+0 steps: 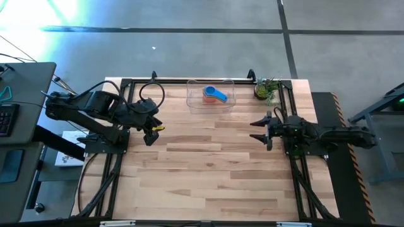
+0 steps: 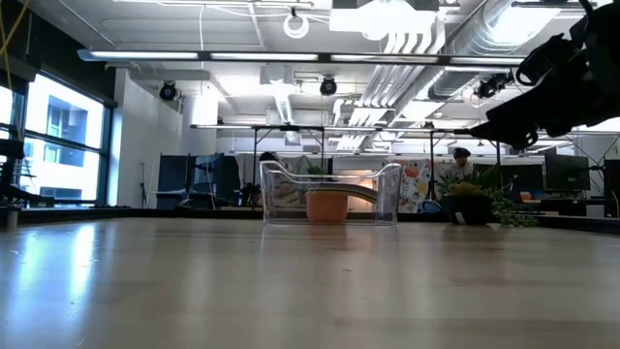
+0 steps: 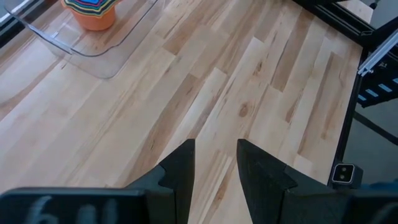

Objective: Nest measuring cups in basket
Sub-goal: Return to Home Position

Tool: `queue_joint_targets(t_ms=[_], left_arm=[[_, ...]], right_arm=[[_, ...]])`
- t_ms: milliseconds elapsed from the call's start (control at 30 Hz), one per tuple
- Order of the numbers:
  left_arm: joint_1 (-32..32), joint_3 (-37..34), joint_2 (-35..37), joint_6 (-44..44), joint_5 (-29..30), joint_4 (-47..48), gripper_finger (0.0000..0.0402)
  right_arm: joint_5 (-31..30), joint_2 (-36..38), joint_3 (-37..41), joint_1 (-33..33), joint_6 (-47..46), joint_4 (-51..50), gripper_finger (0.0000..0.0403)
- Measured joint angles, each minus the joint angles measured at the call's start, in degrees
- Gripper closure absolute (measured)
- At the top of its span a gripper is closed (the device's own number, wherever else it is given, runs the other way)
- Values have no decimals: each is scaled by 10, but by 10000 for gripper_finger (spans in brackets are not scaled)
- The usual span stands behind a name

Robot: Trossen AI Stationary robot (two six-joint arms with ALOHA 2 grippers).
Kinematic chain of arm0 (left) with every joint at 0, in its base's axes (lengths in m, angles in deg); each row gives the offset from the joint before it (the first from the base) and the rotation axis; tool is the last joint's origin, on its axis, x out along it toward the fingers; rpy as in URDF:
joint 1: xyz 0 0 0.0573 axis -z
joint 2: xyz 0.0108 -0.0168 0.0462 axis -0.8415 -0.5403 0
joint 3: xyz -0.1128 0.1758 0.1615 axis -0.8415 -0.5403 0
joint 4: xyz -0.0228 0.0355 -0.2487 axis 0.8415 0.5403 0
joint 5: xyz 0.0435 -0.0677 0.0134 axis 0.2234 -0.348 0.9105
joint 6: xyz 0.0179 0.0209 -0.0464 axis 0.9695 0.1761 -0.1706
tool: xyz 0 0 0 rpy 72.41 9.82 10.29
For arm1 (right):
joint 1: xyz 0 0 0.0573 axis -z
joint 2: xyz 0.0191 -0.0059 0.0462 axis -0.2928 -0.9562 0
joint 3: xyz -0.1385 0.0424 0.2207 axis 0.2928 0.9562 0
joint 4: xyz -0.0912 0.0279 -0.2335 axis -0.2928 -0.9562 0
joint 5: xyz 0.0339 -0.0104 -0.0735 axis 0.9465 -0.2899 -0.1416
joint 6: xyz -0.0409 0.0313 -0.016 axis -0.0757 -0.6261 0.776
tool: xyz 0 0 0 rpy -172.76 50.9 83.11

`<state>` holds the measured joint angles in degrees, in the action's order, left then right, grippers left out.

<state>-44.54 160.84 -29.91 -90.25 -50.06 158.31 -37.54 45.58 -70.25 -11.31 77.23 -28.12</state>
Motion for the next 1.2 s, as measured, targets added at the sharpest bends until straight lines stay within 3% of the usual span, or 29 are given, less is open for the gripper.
queue_joint_targets(t_ms=[233,433,733,1100,1200], left_arm=[[0,0,0,0,0,-1,291],[0,0,0,0,0,-1,291],[0,0,0,0,0,-1,291],[-2,0,0,0,-13,-1,291],[-3,-4,22,49,8,-10,291]], right_arm=[[-6,-8,0,0,-6,-1,137],[-8,-8,0,-1,-243,-1,137],[-7,-8,0,0,-108,-1,137],[-7,-8,0,0,-98,-1,137],[-7,-8,0,0,-101,-1,137]])
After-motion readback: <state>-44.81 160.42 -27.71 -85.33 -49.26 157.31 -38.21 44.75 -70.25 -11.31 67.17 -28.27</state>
